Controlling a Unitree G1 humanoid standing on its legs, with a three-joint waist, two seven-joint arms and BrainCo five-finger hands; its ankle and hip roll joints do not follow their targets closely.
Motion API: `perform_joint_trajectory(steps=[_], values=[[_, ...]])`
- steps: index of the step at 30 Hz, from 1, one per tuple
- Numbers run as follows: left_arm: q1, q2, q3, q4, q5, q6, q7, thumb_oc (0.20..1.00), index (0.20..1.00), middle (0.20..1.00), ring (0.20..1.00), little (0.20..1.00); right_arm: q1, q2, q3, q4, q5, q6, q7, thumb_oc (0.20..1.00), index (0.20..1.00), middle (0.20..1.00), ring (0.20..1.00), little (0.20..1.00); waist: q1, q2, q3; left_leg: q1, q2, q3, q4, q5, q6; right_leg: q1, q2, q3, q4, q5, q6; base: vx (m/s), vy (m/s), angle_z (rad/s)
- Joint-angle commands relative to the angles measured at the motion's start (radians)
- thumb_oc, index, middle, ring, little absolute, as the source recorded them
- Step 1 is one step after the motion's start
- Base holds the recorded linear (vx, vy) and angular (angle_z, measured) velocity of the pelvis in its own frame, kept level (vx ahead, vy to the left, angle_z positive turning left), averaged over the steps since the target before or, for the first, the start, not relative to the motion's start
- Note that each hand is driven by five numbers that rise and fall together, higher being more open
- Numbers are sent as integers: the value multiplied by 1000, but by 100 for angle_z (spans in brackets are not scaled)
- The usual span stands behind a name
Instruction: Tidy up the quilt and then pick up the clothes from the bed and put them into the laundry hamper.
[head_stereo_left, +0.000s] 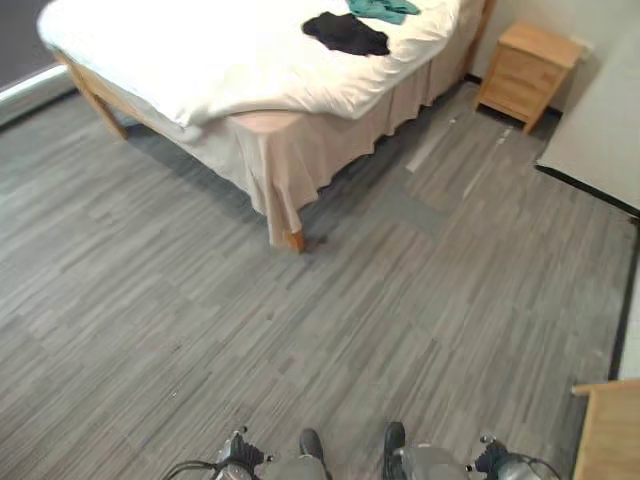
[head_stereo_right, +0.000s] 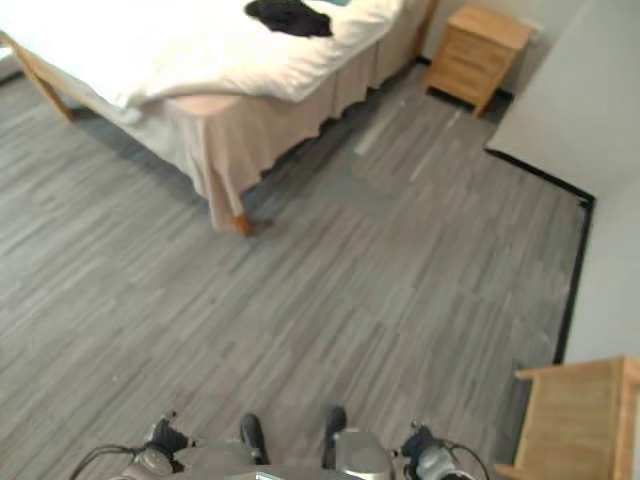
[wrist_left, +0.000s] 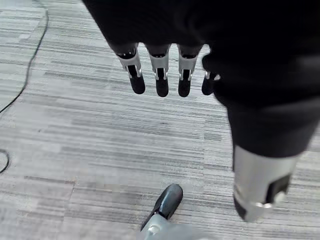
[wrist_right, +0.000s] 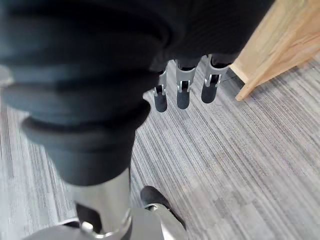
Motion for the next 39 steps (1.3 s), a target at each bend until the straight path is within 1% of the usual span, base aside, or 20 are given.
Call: perform_joint_trajectory(steps=[1,4,8,9,10,11,12,13,15,19,21,24,25,27,29,33,34,35,36,39], values=[[-7,3,-26,69,41,0,3,1000,1000,1000,1000,1000,-15,-2,-18,27,85,-3,-26,1000,1000,1000,1000,1000,-16,-15,-25,129,-23,-37,-3,-148,-50,-64,-171,-75,168,-29,132,454,9,-31],[-12,-4,-42,63,90,1,-6,1000,1000,1000,1000,1000,1,-11,-31,20,88,3,-33,1000,1000,1000,1000,1000,-68,-14,-5,185,-18,-49,-3,-184,-102,-74,-170,-98,-257,50,105,665,-216,12],[-24,2,-53,74,126,-4,-9,1000,1000,1000,1000,1000,17,-12,-37,40,80,8,-30,1000,1000,1000,1000,1000,-94,-1,-17,245,3,-47,-3,-220,-131,-114,-171,-44,-343,110,136,474,-130,7],[-17,2,-49,74,123,-4,-4,1000,1000,1000,1000,1000,29,-15,-30,55,71,8,-27,1000,1000,1000,1000,1000,-96,9,-22,260,36,-36,60,-125,-153,-84,-134,-73,-341,119,96,674,-311,18],[-17,0,-39,64,102,-4,-1,1000,1000,1000,1000,1000,25,-25,-25,57,68,2,-27,1000,1000,1000,1000,1000,-93,31,-23,236,92,-38,189,-72,-172,-51,-93,-83,-333,90,77,770,-611,5],[-18,10,-23,38,56,-2,7,1000,1000,1000,1000,1000,23,-31,-9,65,59,7,-28,1000,1000,1000,1000,1000,-59,17,-7,82,193,-93,583,90,-180,37,-43,-115,-359,45,-1,651,-636,-11],[-19,14,-13,13,31,-2,18,1000,1000,1000,1000,1000,20,-39,1,57,54,8,-33,1000,1000,1000,1000,1000,-32,7,17,-9,195,-157,782,144,-174,91,-17,-123,-380,24,-41,555,-691,-23],[-28,21,-10,4,9,1,40,1000,1000,1000,1000,1000,3,-52,8,49,51,8,-41,1000,1000,1000,1000,1000,-9,-16,43,-101,199,-199,936,125,-159,138,-5,-125,-405,3,-68,422,-391,-34],[-41,23,-6,-5,-15,-3,60,1000,1000,1000,1000,1000,-30,-62,19,48,49,13,-44,1000,1000,1000,1000,1000,32,-34,59,-234,196,-213,988,41,-138,204,7,-102,-428,-47,-70,418,-126,-61],[-29,13,9,-10,-27,-13,69,1000,1000,1000,1000,1000,-54,-64,31,36,49,0,-50,1000,1000,1000,1000,1000,102,-40,32,-327,148,-106,592,13,-143,300,4,-73,-428,-116,-26,507,107,-95],[-16,12,14,-6,-14,-11,59,1000,1000,1000,1000,1000,-52,-62,41,31,42,-9,-48,1000,1000,1000,1000,1000,122,-50,2,-313,88,14,321,49,-129,346,4,-87,-428,-140,-3,515,147,-59],[-1,14,20,6,15,2,43,1000,1000,1000,1000,1000,-48,-49,47,16,24,-15,-46,1000,1000,1000,1000,1000,98,-64,-29,-219,110,253,223,37,-98,385,29,-150,-423,-142,0,411,113,12],[6,15,25,11,16,3,38,1000,1000,1000,1000,1000,-46,-43,59,12,7,-20,-43,1000,1000,1000,1000,1000,121,-76,-38,-188,46,199,189,10,-67,384,11,-152,-348,-135,21,459,230,9],[1,12,21,34,17,9,39,1000,1000,1000,1000,1000,-40,-21,61,-1,-13,-19,-37,1000,1000,1000,1000,1000,102,-72,-28,-106,8,188,129,-37,-21,276,-83,-196,-17,-41,112,340,275,62],[-15,24,20,36,12,12,49,1000,1000,1000,1000,1000,-55,-11,62,-31,-10,-22,-36,1000,1000,1000,1000,1000,66,-54,0,-46,-6,142,69,-45,0,112,-151,-125,218,-2,128,206,150,133],[-29,33,16,29,17,3,51,1000,1000,1000,1000,1000,-51,-1,75,-25,-24,-17,-31,1000,1000,1000,1000,1000,50,-53,-2,-20,-8,40,32,-42,-23,113,-161,-56,-10,-67,86,270,-159,126],[-33,34,6,27,25,-2,52,1000,1000,1000,1000,1000,-48,-4,79,-24,-25,-17,-33,1000,1000,1000,1000,1000,33,-55,-3,-11,-20,-11,20,-43,-27,101,-108,50,-135,-86,77,294,-216,234],[-49,33,-16,28,35,-2,52,1000,1000,1000,1000,1000,-52,-9,80,-16,-12,-12,-34,1000,1000,1000,1000,1000,-1,-63,0,-13,-41,-100,3,-36,-23,68,-20,286,-301,-34,76,370,-255,235],[-49,38,-16,33,39,1,52,1000,1000,1000,1000,1000,-49,-17,89,-11,-14,-6,-29,1000,1000,1000,1000,1000,-6,-70,-5,-13,-47,-125,-3,-42,-27,61,-7,326,-333,-11,82,230,-180,213],[-38,37,-15,55,28,-5,51,1000,1000,1000,1000,1000,-42,-11,92,19,-24,-3,-26,1000,1000,1000,1000,1000,16,-72,-22,-6,-49,-191,5,-36,-46,112,-25,233,-385,17,70,202,-239,133]])
